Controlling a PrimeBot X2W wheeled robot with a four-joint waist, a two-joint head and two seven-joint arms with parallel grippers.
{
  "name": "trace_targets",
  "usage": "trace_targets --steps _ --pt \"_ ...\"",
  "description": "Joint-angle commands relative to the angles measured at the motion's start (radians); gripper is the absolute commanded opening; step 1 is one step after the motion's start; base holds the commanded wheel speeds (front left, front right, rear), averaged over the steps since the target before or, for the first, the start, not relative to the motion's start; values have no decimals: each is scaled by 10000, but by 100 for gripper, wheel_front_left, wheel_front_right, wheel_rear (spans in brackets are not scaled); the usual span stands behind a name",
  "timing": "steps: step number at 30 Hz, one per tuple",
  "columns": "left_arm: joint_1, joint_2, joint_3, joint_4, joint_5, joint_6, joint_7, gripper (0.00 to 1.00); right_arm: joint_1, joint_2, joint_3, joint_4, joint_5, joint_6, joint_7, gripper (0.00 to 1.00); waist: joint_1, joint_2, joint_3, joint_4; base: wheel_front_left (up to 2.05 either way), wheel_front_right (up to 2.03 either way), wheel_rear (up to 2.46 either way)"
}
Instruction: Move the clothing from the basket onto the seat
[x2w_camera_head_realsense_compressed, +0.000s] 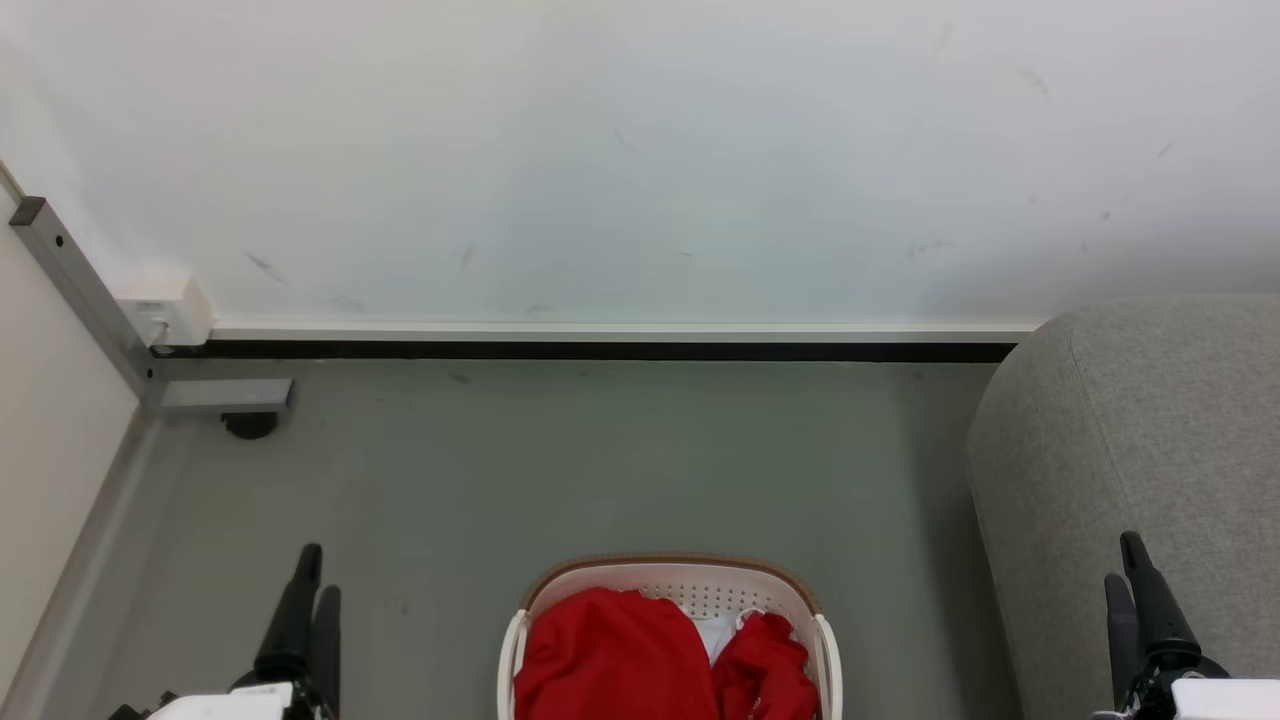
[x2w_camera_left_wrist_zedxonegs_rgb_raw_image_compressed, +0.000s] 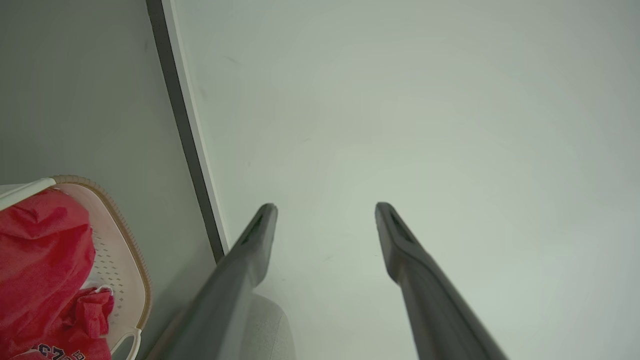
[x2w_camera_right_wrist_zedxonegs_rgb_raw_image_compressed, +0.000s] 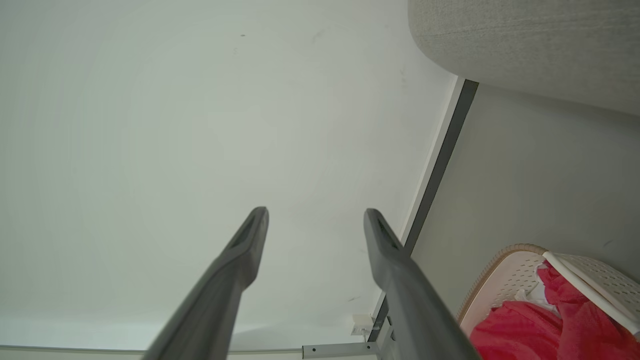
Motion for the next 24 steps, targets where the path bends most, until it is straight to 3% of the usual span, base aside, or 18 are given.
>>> trace_targets --steps 1,17,24 --pt "-278 66 25 -269 358 -22 -130 100 -225 -92 66 -306 -176 -2 -131 100 0 0 3 -6 0 0 0" --pt "-218 91 -82 -800 2961 -28 -754 100 -283 -110 55 -727 -2103 -5 -753 100 0 0 27 -43 0 0 0" --pt "-195 102 -76 -925 4445 -31 -1023 100 -313 -118 249 -829 -3518 -6 -1017 100 0 0 28 -66 0 0 0"
